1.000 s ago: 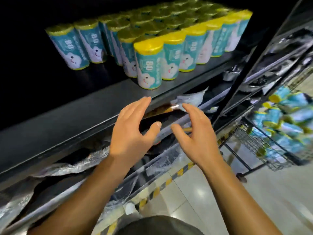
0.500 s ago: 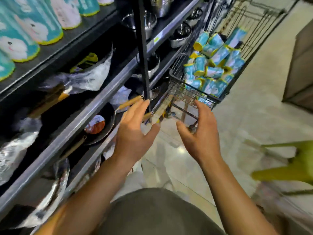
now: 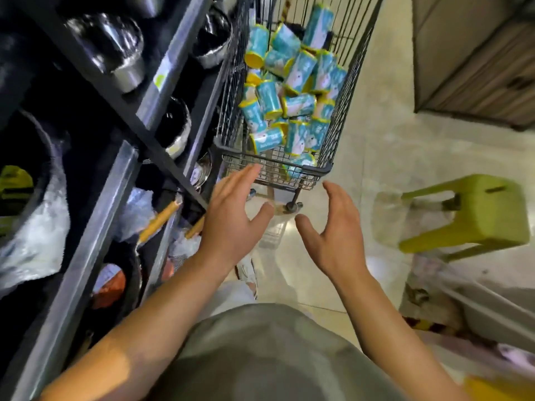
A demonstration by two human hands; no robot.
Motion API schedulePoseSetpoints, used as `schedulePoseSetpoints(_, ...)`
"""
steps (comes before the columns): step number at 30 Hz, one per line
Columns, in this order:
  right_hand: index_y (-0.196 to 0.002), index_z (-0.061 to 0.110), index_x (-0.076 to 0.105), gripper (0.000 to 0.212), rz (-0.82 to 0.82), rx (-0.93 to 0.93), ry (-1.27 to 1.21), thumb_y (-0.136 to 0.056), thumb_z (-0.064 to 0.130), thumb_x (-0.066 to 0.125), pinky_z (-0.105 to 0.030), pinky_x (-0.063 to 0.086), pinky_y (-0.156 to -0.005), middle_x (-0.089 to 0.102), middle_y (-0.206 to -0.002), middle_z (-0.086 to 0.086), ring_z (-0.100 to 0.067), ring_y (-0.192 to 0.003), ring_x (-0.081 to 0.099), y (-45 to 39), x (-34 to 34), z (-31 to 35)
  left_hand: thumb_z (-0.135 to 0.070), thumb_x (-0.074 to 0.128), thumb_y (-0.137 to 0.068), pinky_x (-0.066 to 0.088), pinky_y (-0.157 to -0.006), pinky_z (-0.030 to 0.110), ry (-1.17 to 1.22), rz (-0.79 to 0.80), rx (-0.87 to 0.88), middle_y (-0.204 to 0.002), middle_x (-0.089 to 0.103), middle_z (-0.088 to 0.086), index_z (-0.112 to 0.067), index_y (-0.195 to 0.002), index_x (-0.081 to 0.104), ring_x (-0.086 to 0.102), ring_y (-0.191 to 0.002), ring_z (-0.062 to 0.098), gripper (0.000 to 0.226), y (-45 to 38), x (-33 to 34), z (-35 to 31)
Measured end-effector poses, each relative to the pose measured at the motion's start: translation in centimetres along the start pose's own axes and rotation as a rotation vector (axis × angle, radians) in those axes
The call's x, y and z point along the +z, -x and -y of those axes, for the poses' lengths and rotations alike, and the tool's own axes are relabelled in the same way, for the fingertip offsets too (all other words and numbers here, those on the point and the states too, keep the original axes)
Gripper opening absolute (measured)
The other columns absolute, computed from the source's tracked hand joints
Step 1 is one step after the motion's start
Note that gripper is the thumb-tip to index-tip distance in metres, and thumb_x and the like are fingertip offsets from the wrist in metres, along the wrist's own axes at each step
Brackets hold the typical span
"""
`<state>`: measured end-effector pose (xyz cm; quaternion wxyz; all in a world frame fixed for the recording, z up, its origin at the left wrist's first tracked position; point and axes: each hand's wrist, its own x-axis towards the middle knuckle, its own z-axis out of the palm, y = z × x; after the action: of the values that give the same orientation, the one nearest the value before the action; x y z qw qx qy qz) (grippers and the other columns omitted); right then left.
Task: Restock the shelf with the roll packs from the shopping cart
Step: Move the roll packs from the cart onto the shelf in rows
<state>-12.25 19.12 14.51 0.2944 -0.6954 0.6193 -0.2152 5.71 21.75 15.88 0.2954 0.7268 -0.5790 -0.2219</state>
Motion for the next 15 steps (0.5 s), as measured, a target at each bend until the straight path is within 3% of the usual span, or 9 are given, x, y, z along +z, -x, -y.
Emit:
schedulePoseSetpoints(3,-0.147,0.013,0.041,0.071,-0.033,0.038,-0.013,-0.085,0.040,0.062,-0.037,0.035,-0.113,0.048,-0.146,-0.005,-0.024,-0.135,0.043,-3.8,1.3,1.1,-0.040,0.061,-0.091,0.029,-0.115,0.035,0.020,0.071,0.028,-0.152,0.045,-0.004,-0.021,-0.149,0.043,0.035,-0.142,0.019,0.063,-4.6,-0.3,1.8)
schedulePoseSetpoints(6,-0.148,0.011,0.040,0.073,-0.037,0.085,-0.005,-0.086,0.037,0.067,-0.043,0.036,-0.114,0.048,-0.147,-0.009,-0.028,-0.137,0.042,-7.3,2.8,1.9,-0.032,0.066,-0.092,0.023,-0.111,0.023,0.000,0.100,0.076,-0.150,0.047,-0.002,-0.018,-0.148,0.045,0.038,-0.139,0.019,0.061,-8.7,-0.3,3.2)
schedulePoseSetpoints(10,-0.147,0.011,0.042,0.070,-0.027,0.127,-0.033,-0.087,0.033,0.069,-0.040,0.037,-0.113,0.049,-0.146,-0.009,-0.028,-0.136,0.043,-11.3,4.3,2.7,-0.036,0.062,-0.091,0.025,-0.108,0.023,0.010,0.118,0.056,-0.147,0.050,-0.002,-0.018,-0.146,0.047,0.041,-0.137,0.020,0.060,-12.9,0.0,4.0)
schedulePoseSetpoints(15,-0.146,0.008,0.044,0.068,-0.012,0.167,-0.049,-0.088,0.041,0.057,-0.043,0.039,-0.111,0.051,-0.144,-0.012,-0.028,-0.134,0.046,-17.1,5.4,2.0,-0.030,0.067,-0.092,0.023,-0.106,0.017,0.019,0.100,-0.028,-0.145,0.052,0.000,-0.018,-0.146,0.048,0.041,-0.136,0.018,0.059,-17.9,1.5,5.1)
